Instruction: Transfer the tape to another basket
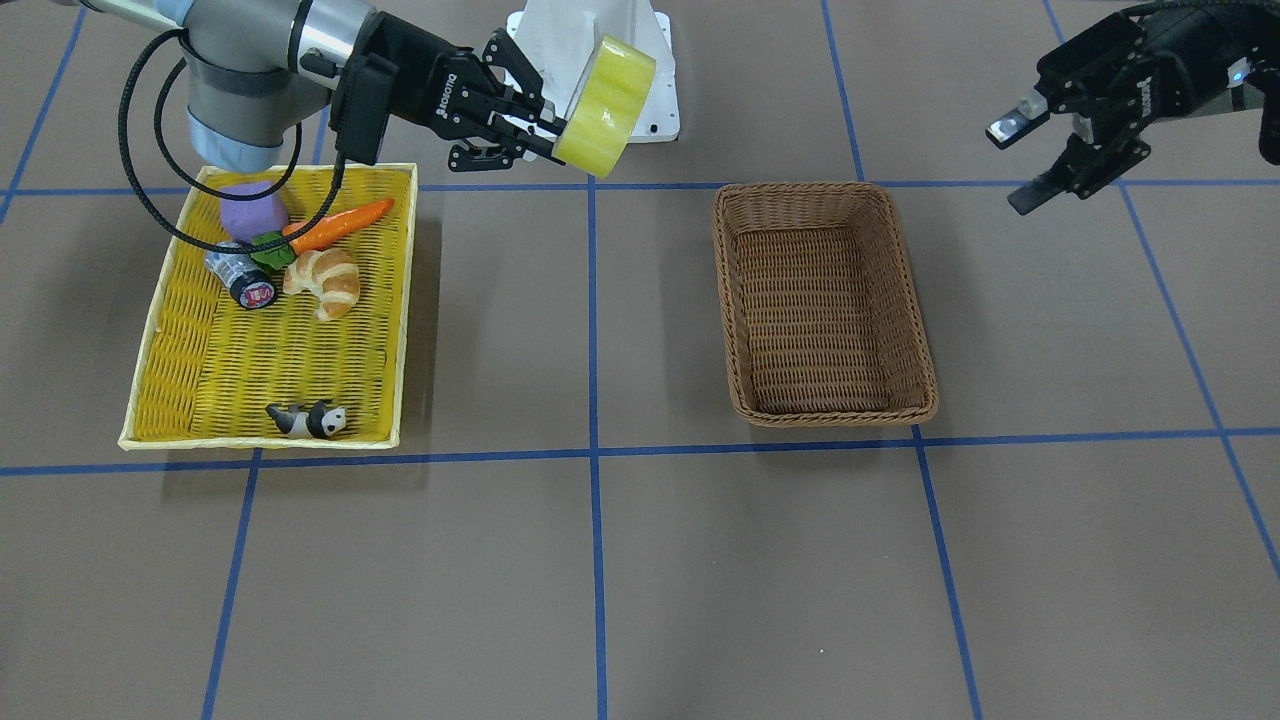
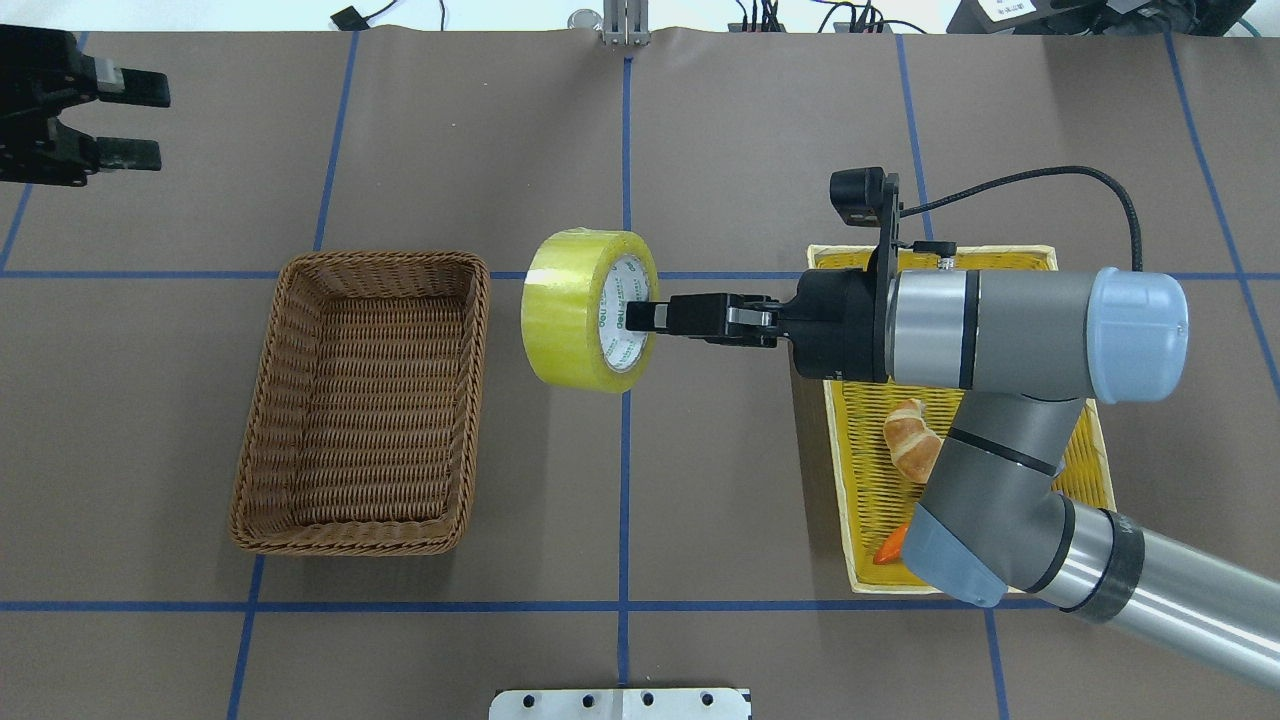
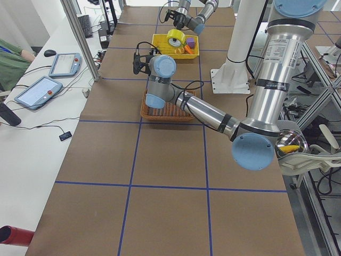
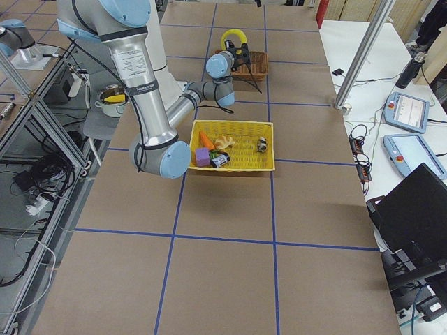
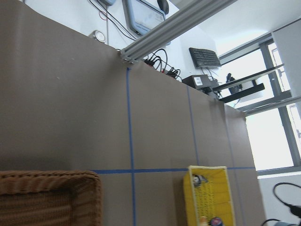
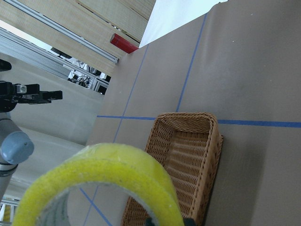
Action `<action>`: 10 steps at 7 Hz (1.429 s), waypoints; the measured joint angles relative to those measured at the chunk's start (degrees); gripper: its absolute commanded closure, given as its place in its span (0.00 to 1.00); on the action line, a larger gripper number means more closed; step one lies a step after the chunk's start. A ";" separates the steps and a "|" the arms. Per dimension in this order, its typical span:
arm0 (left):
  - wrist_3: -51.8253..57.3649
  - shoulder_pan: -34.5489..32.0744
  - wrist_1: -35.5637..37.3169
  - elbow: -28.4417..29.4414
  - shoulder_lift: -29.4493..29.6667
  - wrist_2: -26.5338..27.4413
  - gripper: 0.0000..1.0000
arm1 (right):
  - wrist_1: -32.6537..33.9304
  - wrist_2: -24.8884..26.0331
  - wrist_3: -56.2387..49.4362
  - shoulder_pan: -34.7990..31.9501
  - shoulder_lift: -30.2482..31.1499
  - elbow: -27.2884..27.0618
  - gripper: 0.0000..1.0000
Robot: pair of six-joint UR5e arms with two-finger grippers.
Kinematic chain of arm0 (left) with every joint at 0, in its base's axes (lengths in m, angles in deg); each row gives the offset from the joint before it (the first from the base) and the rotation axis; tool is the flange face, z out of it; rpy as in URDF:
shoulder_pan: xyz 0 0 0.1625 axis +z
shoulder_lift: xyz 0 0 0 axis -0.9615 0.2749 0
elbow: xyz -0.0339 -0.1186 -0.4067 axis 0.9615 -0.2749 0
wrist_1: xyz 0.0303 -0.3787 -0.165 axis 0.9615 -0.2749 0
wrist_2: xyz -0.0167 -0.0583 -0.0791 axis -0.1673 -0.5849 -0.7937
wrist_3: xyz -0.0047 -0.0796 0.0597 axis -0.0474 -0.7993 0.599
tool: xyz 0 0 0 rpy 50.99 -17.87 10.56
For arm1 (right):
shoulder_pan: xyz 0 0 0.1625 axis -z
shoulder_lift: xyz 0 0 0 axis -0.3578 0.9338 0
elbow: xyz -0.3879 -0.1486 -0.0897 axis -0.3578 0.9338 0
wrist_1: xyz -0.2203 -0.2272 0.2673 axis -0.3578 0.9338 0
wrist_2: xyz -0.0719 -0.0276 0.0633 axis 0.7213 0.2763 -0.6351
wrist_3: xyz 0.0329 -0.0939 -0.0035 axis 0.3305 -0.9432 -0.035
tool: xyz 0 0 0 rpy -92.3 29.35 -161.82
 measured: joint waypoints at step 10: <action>-29.03 25.49 -25.62 1.23 8.27 25.49 0.05 | -0.96 -8.02 6.89 0.90 -5.54 -0.20 1.00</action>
